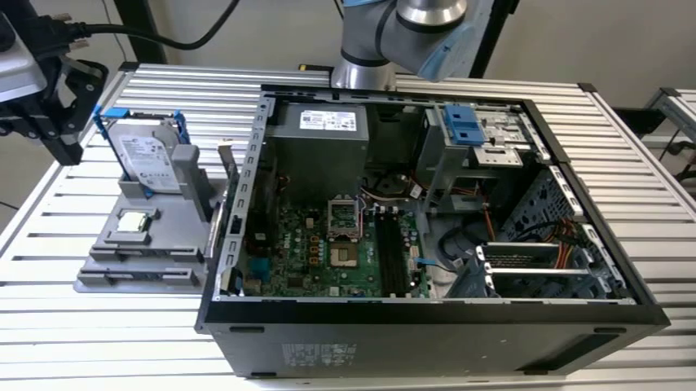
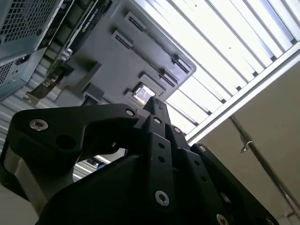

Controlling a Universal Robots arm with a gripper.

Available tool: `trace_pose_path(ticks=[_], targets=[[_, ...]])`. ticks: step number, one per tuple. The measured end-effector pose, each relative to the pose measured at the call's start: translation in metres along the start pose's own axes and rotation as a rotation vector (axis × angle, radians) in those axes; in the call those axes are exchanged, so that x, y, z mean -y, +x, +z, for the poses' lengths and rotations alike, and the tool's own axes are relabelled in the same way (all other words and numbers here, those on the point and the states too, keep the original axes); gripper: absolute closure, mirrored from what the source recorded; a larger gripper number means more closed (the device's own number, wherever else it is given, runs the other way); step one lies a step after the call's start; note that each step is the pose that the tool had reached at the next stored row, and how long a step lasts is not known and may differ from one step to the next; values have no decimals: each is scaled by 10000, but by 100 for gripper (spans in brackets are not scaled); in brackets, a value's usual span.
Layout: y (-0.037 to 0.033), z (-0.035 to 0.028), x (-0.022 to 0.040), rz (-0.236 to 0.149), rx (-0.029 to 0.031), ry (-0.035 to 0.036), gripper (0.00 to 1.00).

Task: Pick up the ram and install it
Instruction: 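Pick up the ram and move it above insertion slot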

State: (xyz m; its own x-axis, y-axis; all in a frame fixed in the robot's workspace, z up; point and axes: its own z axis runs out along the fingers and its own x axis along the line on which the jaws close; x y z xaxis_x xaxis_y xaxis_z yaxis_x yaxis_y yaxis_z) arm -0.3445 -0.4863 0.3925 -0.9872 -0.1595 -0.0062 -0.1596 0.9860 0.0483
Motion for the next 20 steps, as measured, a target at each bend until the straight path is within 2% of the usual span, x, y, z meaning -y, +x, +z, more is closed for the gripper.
trace_pose_path(ticks=[4,20], targets=[[0,-2,-1,-519,-26,5,100],[0,-3,-1,-3419,-166,-5,100]])
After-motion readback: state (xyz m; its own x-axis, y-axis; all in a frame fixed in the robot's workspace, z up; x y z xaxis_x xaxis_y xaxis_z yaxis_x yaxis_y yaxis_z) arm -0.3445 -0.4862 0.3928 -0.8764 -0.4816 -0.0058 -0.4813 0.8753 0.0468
